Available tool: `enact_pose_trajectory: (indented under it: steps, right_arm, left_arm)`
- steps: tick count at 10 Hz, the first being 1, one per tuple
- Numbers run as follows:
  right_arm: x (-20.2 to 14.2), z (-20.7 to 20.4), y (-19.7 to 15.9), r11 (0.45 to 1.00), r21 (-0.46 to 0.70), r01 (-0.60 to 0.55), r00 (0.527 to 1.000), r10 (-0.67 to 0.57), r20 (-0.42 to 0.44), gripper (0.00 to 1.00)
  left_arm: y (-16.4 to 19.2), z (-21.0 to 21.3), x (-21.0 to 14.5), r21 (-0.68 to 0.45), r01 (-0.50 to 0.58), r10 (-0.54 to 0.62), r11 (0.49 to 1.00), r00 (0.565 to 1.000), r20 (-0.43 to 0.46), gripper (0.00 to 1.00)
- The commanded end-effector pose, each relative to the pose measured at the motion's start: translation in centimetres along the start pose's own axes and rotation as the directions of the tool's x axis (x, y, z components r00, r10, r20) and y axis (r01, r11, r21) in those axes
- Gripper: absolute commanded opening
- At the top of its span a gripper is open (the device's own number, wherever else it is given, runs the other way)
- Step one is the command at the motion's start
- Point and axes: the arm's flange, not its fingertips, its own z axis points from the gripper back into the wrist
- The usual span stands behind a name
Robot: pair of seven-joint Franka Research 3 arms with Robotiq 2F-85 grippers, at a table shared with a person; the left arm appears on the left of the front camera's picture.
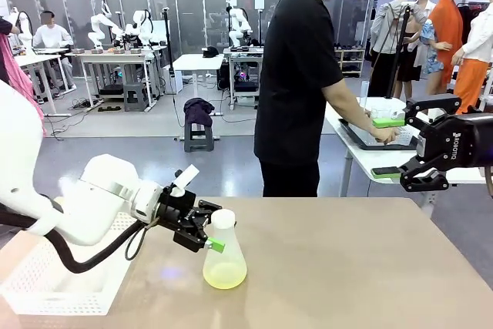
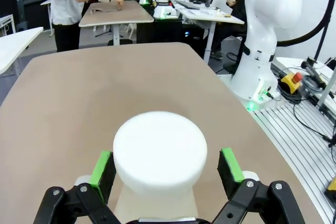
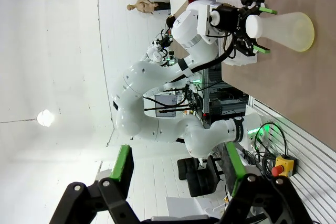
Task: Prepare the solutions needed for the experiment.
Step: When the human places the Big flask in the center of the table, pick up the Big flask and place it in the left Organizing basket.
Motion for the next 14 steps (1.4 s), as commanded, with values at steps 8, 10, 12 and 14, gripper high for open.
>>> enact_pose_trajectory:
  steps: [8, 10, 12, 14]
  right_arm:
    - [0.1, 0.0, 0.1, 1.0, 0.009, 0.001, 1.0, -0.001, 0.0, 0.85]
    - [0.1, 0.0, 0.1, 1.0, 0.009, 0.001, 1.0, -0.001, 0.0, 0.85]
    - [0.1, 0.0, 0.1, 1.0, 0.009, 0.001, 1.0, -0.001, 0.0, 0.85]
    - [0.1, 0.0, 0.1, 1.0, 0.009, 0.001, 1.0, -0.001, 0.0, 0.85]
  left_arm:
    - [1.8, -1.9, -1.5, -0.039, -0.041, 0.044, 0.998, 0.995, 0.09, 0.62]
    - [1.4, -1.6, -1.6, -0.036, -0.041, 0.044, 0.999, 0.995, 0.091, 0.42]
    - [1.2, -1.4, -1.7, -0.031, -0.035, 0.038, 0.999, 0.995, 0.095, 0.23]
    - [1.2, -1.1, -1.7, -0.024, -0.035, 0.037, 0.999, 0.994, 0.101, 0.04]
